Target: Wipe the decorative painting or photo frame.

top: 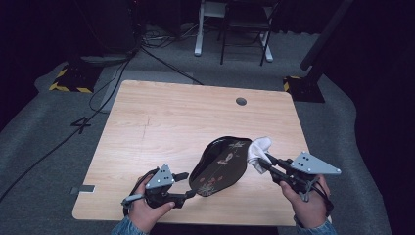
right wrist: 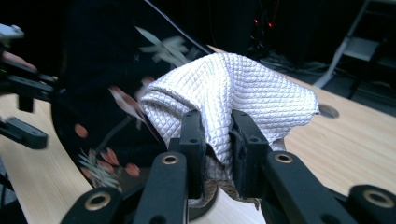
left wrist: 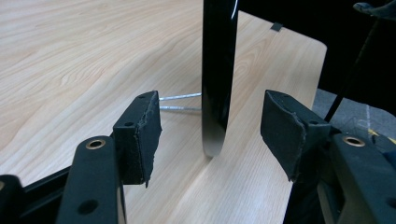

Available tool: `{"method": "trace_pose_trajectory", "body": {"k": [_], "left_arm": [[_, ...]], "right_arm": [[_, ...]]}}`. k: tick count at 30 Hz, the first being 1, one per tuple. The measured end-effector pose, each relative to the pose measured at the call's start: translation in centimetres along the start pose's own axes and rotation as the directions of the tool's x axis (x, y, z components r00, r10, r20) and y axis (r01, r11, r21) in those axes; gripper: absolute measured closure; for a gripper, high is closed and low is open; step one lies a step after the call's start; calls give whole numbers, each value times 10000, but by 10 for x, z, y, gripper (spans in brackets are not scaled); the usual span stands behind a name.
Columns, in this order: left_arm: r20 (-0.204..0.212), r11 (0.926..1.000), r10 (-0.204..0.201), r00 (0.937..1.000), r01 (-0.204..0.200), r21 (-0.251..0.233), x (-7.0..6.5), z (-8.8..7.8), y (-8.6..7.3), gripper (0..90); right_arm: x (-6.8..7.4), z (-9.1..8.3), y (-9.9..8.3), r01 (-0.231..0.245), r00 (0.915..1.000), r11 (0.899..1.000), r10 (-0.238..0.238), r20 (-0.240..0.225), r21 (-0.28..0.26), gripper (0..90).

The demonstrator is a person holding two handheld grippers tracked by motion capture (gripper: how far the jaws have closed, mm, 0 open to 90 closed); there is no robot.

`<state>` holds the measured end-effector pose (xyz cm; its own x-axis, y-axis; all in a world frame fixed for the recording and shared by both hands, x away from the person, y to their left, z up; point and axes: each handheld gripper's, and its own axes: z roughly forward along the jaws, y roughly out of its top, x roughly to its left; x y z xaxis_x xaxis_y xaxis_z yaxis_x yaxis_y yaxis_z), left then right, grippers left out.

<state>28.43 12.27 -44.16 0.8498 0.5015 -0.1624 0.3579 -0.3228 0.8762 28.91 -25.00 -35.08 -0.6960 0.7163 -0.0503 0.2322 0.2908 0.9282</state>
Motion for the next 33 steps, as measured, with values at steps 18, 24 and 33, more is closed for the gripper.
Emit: {"method": "trace_pose_trajectory", "body": {"k": [18,24,33], "left_arm": [[725,9993,281,9970,-261,-278,7,5,14,502],[1004,9995,303,9945,-295,-97,7,7,16,696],[871,9991,372,9955,-391,191,7,6,19,776]], "right_arm": [[39,26,37,823,9921,9950,-872,-904,-570,763],[49,28,43,1061,9882,9925,-1120,-1041,-613,762],[59,35,46,1196,9843,9907,-1269,-1227,-650,760]]}}
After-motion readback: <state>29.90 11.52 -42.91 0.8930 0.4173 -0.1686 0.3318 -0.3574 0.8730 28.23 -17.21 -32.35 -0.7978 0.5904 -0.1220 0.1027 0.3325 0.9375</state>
